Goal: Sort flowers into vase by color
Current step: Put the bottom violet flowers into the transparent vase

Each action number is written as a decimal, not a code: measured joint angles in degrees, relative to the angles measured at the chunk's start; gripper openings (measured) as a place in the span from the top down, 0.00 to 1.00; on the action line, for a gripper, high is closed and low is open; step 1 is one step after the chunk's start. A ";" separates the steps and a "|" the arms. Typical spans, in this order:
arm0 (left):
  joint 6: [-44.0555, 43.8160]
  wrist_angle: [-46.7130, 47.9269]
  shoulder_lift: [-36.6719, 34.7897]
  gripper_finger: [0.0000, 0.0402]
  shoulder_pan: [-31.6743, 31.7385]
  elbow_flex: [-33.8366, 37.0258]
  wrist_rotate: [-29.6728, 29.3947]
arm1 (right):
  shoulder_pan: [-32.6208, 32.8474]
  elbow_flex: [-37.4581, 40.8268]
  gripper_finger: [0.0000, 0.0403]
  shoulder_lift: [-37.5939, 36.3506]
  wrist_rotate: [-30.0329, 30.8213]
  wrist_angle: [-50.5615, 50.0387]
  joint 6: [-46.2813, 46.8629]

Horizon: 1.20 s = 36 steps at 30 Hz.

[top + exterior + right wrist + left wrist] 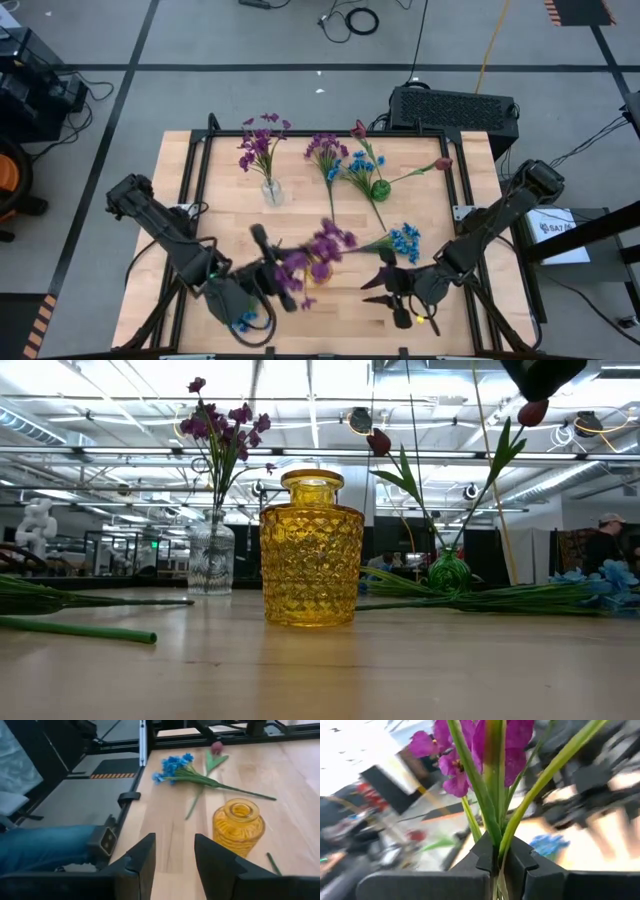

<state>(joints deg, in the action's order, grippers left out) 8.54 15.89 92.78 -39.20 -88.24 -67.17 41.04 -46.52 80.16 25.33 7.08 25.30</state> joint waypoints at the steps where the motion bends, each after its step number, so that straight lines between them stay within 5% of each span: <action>1: -1.77 2.47 -1.21 0.94 0.11 0.83 -1.69 | 0.07 0.00 0.69 0.00 -0.06 -0.04 -0.15; 10: -14.06 11.82 -14.79 0.94 2.64 12.44 -3.70 | 0.32 0.00 0.70 0.02 -0.01 -0.38 -2.80; 17: -15.61 8.11 -25.10 0.94 4.05 24.95 -5.51 | -0.48 0.00 0.70 0.07 0.12 -0.44 -4.74; 20: -15.54 -0.29 -29.60 0.94 5.91 29.55 -5.69 | -1.17 0.00 0.70 0.07 0.14 -0.47 -5.07; 22: -13.23 -10.03 -32.05 0.94 7.68 32.15 -0.34 | -1.71 0.00 0.70 0.07 0.12 -0.47 -5.20; 27: 3.12 -36.16 -33.97 0.94 11.96 36.80 23.41 | -2.47 0.00 0.70 0.09 0.13 -0.52 -5.69; 31: 12.00 -38.85 -34.13 0.95 15.59 36.84 24.56 | -2.50 0.00 0.70 0.09 0.12 -0.53 -6.95; 36: 11.48 -33.00 -34.03 0.95 18.98 38.62 25.03 | -2.48 0.00 0.70 0.09 0.10 -0.54 -8.13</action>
<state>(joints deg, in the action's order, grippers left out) 20.02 -17.11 58.74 -20.23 -49.62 -42.13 38.56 -46.52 80.25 25.43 6.54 17.16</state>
